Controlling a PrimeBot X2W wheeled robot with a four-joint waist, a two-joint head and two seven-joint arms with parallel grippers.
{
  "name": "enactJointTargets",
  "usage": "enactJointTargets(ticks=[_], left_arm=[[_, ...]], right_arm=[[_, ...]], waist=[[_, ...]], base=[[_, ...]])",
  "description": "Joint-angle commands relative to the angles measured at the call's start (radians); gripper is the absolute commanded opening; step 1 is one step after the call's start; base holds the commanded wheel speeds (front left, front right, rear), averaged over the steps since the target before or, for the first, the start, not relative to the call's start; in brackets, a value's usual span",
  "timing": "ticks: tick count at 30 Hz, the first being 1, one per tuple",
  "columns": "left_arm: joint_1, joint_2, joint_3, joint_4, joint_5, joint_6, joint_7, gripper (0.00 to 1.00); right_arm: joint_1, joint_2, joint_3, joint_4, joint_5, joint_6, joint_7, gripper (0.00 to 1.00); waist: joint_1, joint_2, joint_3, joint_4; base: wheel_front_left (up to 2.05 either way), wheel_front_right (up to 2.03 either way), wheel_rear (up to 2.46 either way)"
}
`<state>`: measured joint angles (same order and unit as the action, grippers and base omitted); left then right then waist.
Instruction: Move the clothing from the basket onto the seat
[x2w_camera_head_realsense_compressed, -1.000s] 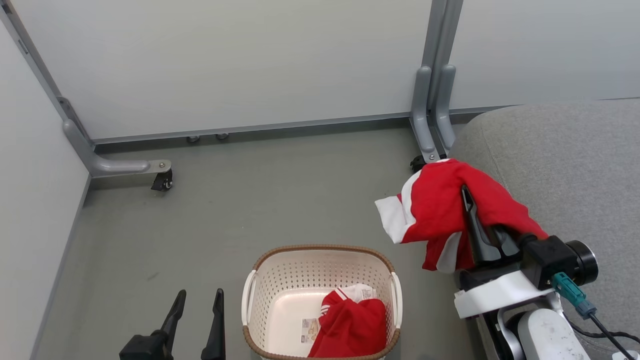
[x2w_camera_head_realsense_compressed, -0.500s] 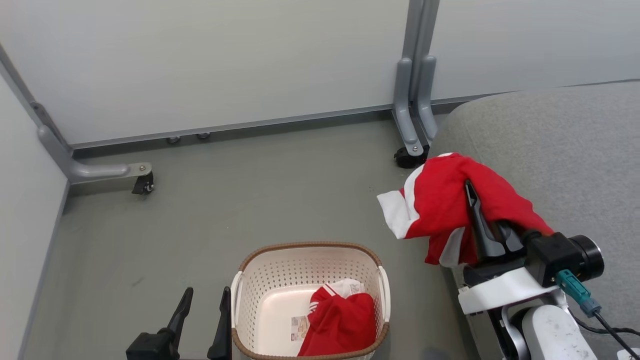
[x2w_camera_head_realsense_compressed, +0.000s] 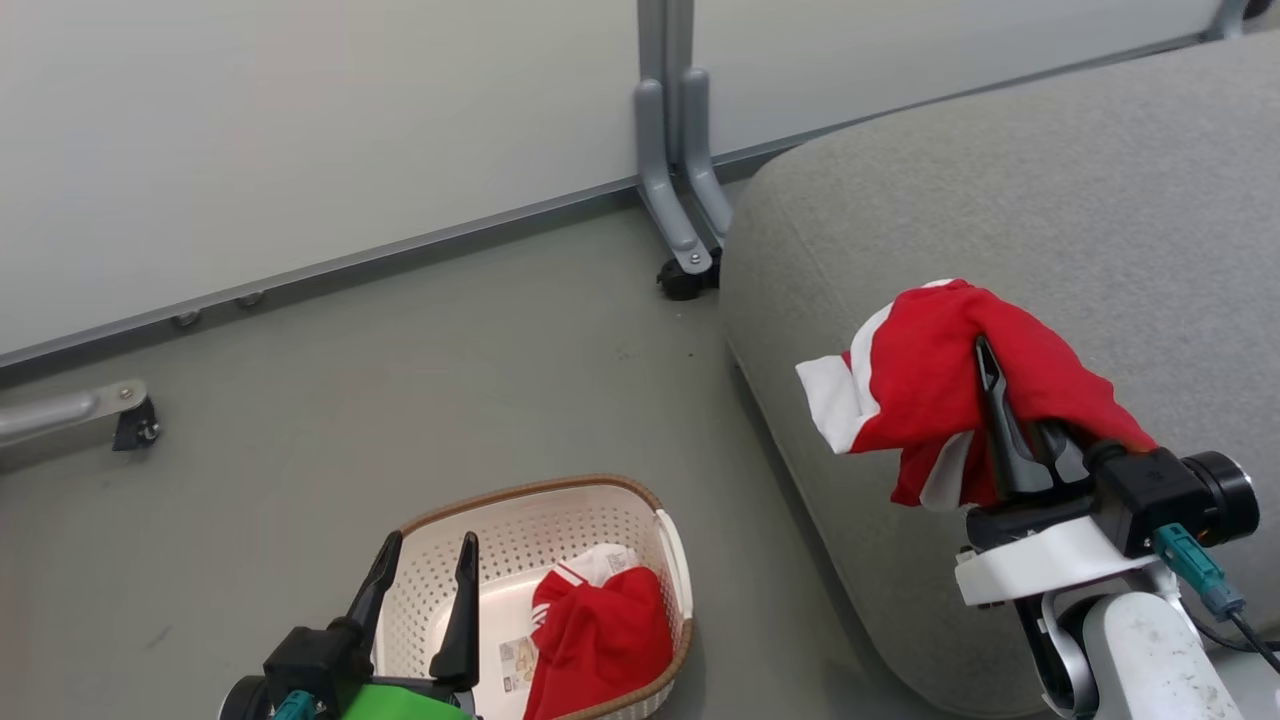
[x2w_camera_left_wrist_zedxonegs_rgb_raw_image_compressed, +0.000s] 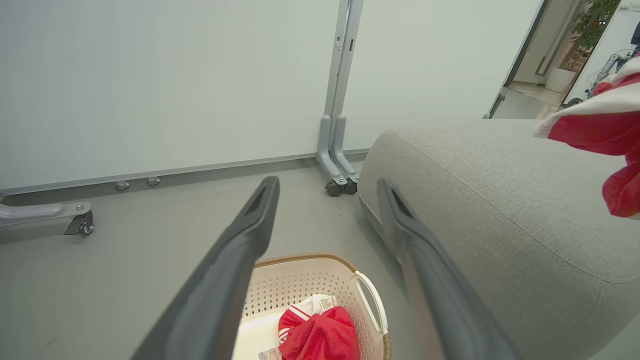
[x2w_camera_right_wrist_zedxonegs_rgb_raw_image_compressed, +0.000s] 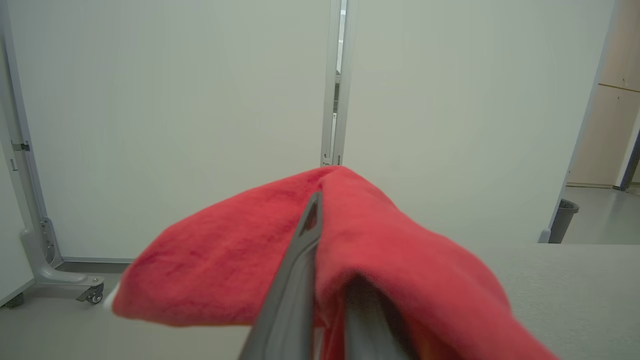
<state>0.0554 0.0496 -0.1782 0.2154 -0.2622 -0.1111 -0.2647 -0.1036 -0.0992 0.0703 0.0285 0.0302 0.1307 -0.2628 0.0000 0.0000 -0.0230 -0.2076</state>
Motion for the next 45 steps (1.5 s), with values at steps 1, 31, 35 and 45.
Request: enactJointTargets(ticks=[1, 31, 35, 45], left_arm=[[-0.021, 0.002, -0.001, -0.002, -0.010, 0.003, 0.001, 1.00], [-0.083, 0.003, -0.046, 0.023, 0.007, -0.014, 0.001, 1.00], [-0.069, 0.003, -0.044, 0.013, 0.013, -0.014, 0.001, 1.00], [-0.138, 0.003, -0.081, 0.025, 0.081, -0.020, 0.001, 1.00]], right_arm=[[-0.009, -0.003, -0.005, -0.005, -0.008, 0.000, -0.003, 0.00], [0.000, 0.010, -0.104, -0.032, -0.026, 0.000, -0.003, 0.00], [-0.033, -0.017, -0.106, -0.032, -0.023, 0.000, -0.003, 0.00], [-0.267, -0.125, -0.162, -0.037, 0.001, 0.000, -0.003, 0.00]], waist=[[0.0000, 0.0000, 0.033, -0.100], [0.0000, 0.0000, 0.094, -0.264], [0.0000, 0.0000, 0.104, -0.249], [0.0000, 0.0000, 0.263, -0.173]], base=[[0.00, 0.00, 0.00], [0.00, 0.00, 0.00], [0.00, 0.00, 0.00], [0.00, 0.00, 0.00]])
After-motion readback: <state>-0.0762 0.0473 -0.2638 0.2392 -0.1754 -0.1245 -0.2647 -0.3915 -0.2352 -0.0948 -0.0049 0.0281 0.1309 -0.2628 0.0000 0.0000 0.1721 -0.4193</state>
